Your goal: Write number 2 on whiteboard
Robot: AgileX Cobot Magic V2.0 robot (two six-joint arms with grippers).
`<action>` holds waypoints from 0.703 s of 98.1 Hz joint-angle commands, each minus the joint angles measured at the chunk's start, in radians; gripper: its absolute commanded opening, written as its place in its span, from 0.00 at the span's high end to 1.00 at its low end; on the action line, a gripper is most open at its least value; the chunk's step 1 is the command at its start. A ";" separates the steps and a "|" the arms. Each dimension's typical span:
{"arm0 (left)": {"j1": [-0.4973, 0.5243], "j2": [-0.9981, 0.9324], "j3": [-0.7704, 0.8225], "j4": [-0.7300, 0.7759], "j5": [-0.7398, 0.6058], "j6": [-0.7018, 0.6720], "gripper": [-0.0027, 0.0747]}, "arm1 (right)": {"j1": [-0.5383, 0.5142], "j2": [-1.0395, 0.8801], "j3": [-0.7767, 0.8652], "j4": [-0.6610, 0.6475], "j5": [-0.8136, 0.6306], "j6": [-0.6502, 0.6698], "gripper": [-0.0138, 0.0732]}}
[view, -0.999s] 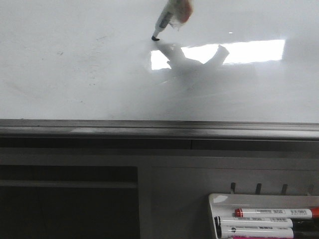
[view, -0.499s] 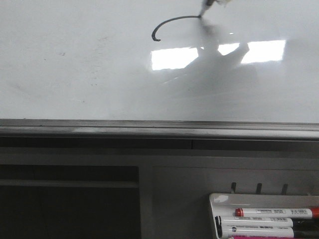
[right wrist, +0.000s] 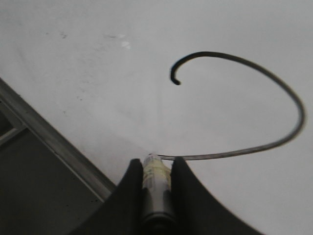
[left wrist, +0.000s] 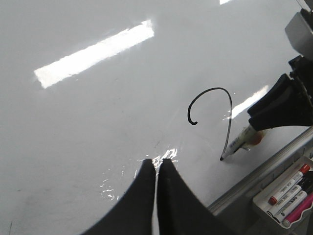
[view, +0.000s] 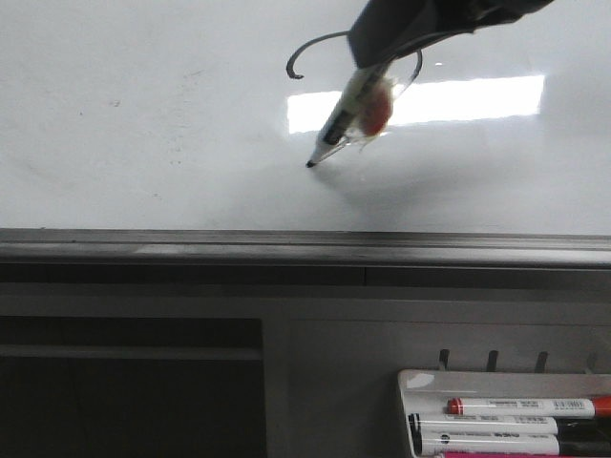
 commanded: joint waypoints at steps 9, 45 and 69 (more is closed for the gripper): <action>0.003 0.004 -0.024 -0.027 -0.073 -0.011 0.99 | -0.017 0.037 -0.013 -0.036 0.017 -0.011 0.93; 0.003 0.004 -0.024 -0.027 -0.073 -0.011 0.99 | -0.176 -0.188 0.004 -0.039 0.392 0.044 0.93; 0.003 0.004 -0.024 -0.027 -0.073 -0.011 0.99 | -0.262 -0.377 0.049 -0.095 0.481 0.067 0.93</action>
